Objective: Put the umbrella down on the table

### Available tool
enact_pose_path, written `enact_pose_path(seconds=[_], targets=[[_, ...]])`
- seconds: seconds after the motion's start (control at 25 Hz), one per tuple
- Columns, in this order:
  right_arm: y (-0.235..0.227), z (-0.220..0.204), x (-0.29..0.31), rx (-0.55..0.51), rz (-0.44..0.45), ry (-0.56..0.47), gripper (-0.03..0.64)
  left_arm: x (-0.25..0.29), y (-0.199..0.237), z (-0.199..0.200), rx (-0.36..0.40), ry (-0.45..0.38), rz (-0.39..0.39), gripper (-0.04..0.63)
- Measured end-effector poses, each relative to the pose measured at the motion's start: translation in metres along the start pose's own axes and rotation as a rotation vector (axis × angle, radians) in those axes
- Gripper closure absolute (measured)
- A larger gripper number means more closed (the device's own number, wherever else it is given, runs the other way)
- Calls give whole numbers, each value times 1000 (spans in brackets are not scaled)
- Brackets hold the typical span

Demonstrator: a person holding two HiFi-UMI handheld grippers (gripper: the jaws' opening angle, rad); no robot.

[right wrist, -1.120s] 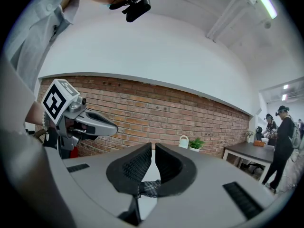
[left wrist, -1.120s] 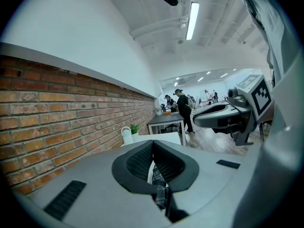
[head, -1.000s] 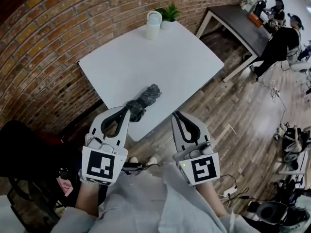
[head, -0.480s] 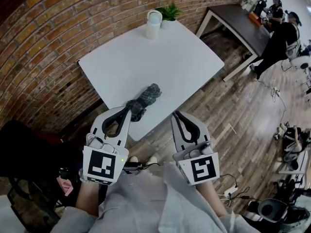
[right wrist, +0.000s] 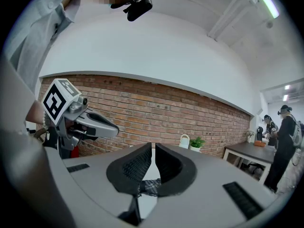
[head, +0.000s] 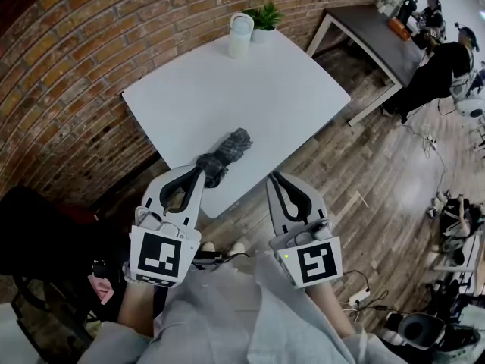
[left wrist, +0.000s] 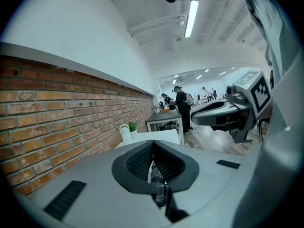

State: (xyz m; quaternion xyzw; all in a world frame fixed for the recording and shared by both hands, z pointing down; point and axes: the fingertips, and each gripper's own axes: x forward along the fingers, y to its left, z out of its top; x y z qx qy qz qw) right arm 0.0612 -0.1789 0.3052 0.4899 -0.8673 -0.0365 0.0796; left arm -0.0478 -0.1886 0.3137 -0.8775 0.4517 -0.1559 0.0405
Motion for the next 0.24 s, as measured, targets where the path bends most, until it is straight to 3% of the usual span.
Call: enact_pose_path(seconds=[0.24], targets=[[2, 1, 0, -3, 0, -7, 561, -2, 1, -2, 1, 6, 1, 575]])
